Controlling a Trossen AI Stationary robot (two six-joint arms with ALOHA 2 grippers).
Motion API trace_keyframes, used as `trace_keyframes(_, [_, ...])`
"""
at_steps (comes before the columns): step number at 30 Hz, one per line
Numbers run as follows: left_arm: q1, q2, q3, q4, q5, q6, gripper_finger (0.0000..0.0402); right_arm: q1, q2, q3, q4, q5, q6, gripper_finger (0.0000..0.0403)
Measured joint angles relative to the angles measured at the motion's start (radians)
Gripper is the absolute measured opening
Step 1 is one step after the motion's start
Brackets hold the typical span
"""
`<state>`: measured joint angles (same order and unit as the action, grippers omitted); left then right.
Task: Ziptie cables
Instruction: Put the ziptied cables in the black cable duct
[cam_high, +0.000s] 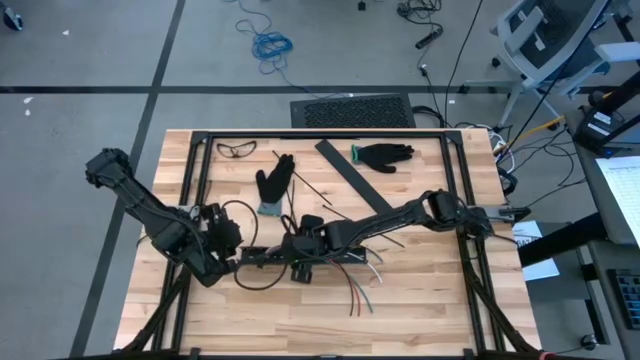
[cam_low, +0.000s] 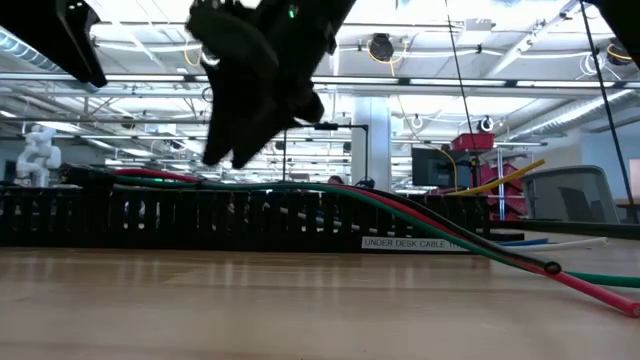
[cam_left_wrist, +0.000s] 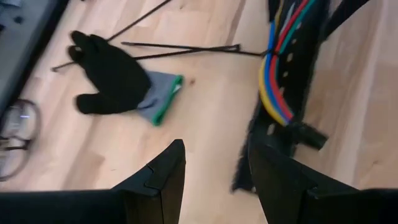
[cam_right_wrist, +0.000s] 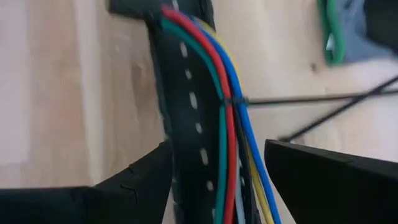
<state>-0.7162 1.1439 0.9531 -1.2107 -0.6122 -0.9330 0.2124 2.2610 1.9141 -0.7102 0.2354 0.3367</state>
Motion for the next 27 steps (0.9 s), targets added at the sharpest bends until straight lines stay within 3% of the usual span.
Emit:
trace_keyframes(5, [0.0,0.001,-0.046,0.103,-0.002,-0.004,0.0171,-0.006,0.011,0.0,-0.03,0.07,-0.002,0.0242])
trace_keyframes(12, [0.004,0.001,-0.145,0.247,0.005,-0.034,0.0171,-0.032,0.011,0.0,-0.029,0.077,-0.011,0.0242])
trace_keyframes(17, [0.032,0.003,-0.172,0.444,0.171,-0.161,0.0171,-0.041,0.011,0.0,-0.029,0.078,-0.031,0.0242])
trace_keyframes(20, [0.024,0.004,-0.16,0.525,0.18,-0.186,0.0171,-0.048,0.011,0.0,-0.027,0.081,-0.048,0.0242])
trace_keyframes(27, [0.054,0.109,-0.161,0.444,0.235,-0.292,0.0171,-0.065,0.011,0.0,-0.028,0.085,-0.079,0.0242])
